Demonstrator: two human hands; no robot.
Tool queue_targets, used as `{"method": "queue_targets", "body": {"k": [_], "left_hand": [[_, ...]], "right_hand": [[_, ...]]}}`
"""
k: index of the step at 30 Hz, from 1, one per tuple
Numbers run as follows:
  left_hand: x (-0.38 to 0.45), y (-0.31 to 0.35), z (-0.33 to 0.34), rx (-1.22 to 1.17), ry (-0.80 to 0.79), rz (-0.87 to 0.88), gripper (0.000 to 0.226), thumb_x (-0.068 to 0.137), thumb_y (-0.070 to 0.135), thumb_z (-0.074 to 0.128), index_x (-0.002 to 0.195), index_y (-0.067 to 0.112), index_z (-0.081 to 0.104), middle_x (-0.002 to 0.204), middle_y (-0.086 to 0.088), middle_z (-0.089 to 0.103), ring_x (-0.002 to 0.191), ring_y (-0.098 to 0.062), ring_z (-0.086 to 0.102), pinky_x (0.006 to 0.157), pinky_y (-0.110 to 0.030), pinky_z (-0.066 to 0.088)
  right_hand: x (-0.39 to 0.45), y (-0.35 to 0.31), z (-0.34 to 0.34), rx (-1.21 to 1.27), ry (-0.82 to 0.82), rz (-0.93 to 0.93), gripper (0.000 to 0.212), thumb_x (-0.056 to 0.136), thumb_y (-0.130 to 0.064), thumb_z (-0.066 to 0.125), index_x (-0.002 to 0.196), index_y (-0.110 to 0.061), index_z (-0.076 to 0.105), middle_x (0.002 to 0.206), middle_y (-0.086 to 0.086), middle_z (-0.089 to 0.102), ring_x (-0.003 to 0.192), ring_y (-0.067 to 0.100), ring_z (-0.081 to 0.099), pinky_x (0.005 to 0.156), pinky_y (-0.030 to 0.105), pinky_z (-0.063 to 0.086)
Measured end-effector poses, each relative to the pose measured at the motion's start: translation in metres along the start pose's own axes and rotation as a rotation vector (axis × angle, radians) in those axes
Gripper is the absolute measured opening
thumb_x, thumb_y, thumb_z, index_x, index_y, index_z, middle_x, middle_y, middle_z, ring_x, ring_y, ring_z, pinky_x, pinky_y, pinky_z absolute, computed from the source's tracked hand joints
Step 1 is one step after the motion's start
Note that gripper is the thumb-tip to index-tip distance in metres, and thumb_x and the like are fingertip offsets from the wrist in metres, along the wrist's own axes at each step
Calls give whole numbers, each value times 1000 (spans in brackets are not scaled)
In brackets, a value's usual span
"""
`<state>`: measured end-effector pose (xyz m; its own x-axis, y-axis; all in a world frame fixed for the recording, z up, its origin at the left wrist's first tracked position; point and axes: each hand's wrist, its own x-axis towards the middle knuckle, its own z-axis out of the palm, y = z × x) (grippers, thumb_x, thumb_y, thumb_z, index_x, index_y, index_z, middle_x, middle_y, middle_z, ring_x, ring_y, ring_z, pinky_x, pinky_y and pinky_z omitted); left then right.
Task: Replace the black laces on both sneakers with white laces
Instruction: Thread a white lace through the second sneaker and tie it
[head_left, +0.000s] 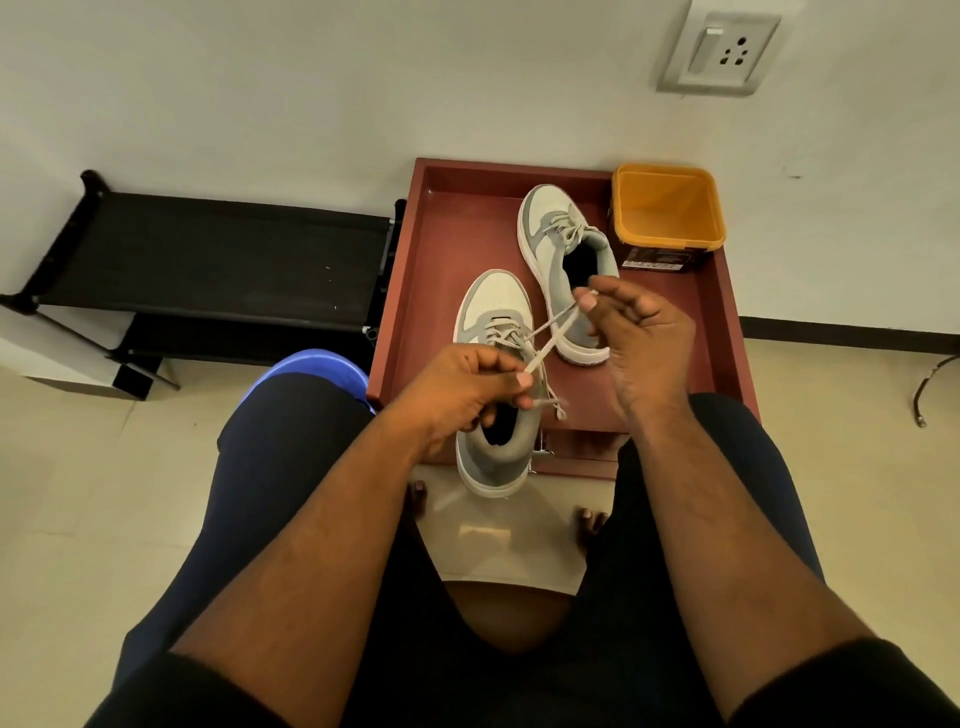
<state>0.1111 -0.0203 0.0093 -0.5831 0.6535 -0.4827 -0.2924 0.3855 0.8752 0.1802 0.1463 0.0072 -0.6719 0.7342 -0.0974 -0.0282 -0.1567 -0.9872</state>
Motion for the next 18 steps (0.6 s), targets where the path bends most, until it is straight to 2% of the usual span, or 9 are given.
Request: {"method": "queue_targets", "body": {"k": [2, 4, 6, 9, 11, 13, 15, 17, 18], "left_hand": [[-7, -3, -12, 12, 87, -14, 15, 88, 14, 68, 98, 4, 71, 73, -6, 70, 43, -5, 46, 43, -16, 35], [-10, -6, -21, 33, 195, 10, 11, 85, 15, 71, 92, 7, 74, 67, -6, 69, 43, -5, 42, 43, -15, 36], [-10, -6, -22, 43, 256, 61, 10, 84, 15, 73, 89, 7, 74, 60, -3, 65, 44, -4, 42, 44, -14, 36], [-10, -2, -15, 93, 238, 109, 11, 83, 14, 74, 89, 6, 75, 55, 5, 64, 49, 1, 53, 50, -9, 41], [-10, -2, -18, 128, 251, 105, 10, 82, 17, 75, 89, 9, 75, 59, 5, 66, 53, 1, 57, 56, -10, 44], [-8, -5, -27, 146, 304, 82, 10, 82, 20, 75, 86, 11, 75, 59, 6, 66, 55, 2, 57, 61, -14, 44], [-5, -5, -32, 155, 345, 90, 9, 82, 22, 75, 82, 13, 75, 60, 4, 67, 56, 3, 58, 67, -17, 42], [-2, -4, -30, 160, 339, 116, 8, 81, 23, 75, 77, 16, 74, 61, 2, 68, 59, 1, 60, 68, -15, 43], [-1, -3, -26, 161, 313, 118, 8, 81, 22, 75, 76, 16, 74, 62, 1, 69, 60, -1, 61, 68, -15, 45]], "right_hand": [[8, 5, -9, -181, 66, -41, 20, 83, -7, 72, 102, -14, 72, 90, -3, 72, 77, 2, 66, 70, 18, 53], [11, 9, -12, -512, -7, -127, 23, 87, -11, 69, 109, -17, 72, 101, -6, 58, 81, -5, 56, 76, 10, 47], [7, 9, -6, -655, -236, -211, 29, 87, -10, 68, 115, -19, 70, 108, -5, 45, 86, -9, 48, 76, 3, 40], [-3, 21, 11, -678, -595, -253, 25, 82, -12, 74, 106, -19, 74, 111, -5, 55, 96, -9, 51, 77, 6, 40], [-4, 29, 13, -672, -554, -256, 14, 82, -13, 74, 94, -19, 76, 95, -7, 64, 89, 1, 58, 75, 13, 42], [3, 30, 7, -691, -364, -260, 9, 83, -13, 73, 91, -18, 75, 88, -6, 65, 83, 6, 58, 74, 13, 42], [12, 29, -2, -810, -271, -292, 10, 82, -18, 74, 92, -19, 75, 94, -6, 66, 94, 11, 57, 84, 10, 38], [12, 27, -2, -908, -345, -297, 28, 79, -24, 76, 107, -27, 72, 112, -10, 64, 114, 16, 52, 97, 12, 29], [7, 27, 2, -919, -423, -307, 44, 77, -26, 77, 119, -31, 66, 122, -10, 61, 121, 15, 48, 103, 21, 29]]}}
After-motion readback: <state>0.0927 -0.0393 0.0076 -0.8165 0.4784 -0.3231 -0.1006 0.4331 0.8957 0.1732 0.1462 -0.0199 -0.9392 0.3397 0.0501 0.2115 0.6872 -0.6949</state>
